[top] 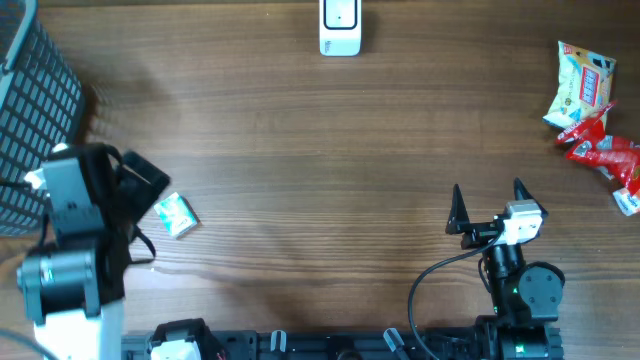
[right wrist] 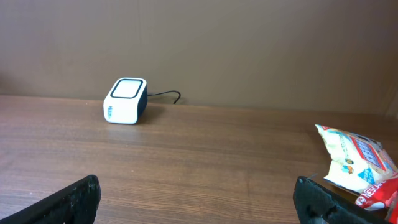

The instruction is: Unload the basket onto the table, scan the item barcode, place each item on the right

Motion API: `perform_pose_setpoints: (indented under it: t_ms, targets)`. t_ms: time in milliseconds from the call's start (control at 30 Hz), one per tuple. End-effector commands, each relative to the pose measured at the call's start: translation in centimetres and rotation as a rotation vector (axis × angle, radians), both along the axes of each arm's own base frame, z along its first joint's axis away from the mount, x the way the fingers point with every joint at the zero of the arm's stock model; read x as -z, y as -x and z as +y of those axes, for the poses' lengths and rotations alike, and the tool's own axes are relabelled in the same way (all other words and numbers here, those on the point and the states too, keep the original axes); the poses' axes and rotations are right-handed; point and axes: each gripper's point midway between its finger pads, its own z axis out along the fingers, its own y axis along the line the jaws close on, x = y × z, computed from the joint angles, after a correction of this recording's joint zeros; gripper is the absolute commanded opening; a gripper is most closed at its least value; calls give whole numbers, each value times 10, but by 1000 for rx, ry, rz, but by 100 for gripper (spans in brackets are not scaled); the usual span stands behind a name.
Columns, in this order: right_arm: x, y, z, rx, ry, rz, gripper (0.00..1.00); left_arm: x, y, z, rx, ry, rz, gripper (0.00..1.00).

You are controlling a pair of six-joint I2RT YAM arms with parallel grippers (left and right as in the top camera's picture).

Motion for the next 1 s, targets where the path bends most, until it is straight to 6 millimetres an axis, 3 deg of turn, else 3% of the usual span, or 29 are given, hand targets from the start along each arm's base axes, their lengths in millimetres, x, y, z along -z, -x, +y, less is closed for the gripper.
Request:
perform_pose_setpoints:
  t_ms: [0, 367, 633, 867, 967]
  targets:
    - [-3, 1, -3, 17, -8, -14, 100, -9, 14, -16, 137, -78, -59, 100]
    - [-3, 1, -3, 17, -8, -14, 100, 17, 49, -26, 241, -130, -111, 100]
    - [-3, 1, -3, 17, -8, -14, 100, 22, 47, -33, 279, -111, -128, 100]
    - [-3, 1, -3, 17, -8, -14, 100, 32, 39, -77, 676, -202, -236, 100]
    - [-3, 1, -3, 17, -8, -14, 100, 36, 37, -84, 718, -212, -307, 100]
